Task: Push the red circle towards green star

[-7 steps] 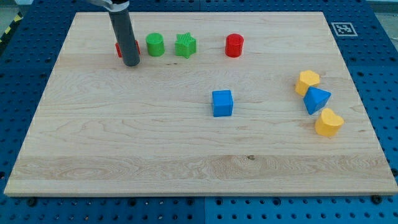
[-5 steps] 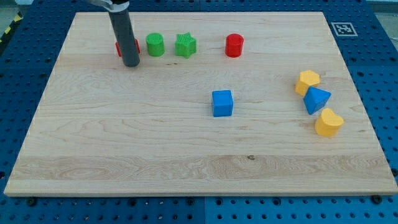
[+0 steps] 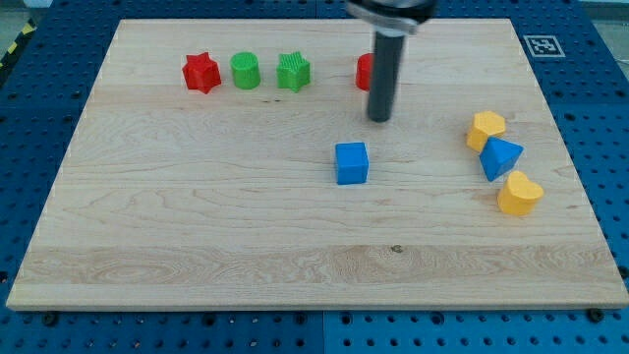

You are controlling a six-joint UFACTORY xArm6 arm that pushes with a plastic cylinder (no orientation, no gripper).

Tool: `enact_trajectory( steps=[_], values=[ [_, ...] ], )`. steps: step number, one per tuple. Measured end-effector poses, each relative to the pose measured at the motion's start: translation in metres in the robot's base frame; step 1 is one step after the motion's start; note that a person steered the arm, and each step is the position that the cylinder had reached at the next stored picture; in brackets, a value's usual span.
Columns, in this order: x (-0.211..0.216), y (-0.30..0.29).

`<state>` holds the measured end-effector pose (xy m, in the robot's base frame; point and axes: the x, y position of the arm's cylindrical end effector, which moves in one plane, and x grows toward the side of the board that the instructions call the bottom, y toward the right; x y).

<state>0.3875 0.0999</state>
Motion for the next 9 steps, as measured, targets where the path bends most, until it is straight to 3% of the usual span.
enact_trajectory(
  steps=[3, 5, 9],
  values=[
    [-0.020, 0.028],
    [-0.066, 0.032],
    [-0.075, 0.030]
  ],
)
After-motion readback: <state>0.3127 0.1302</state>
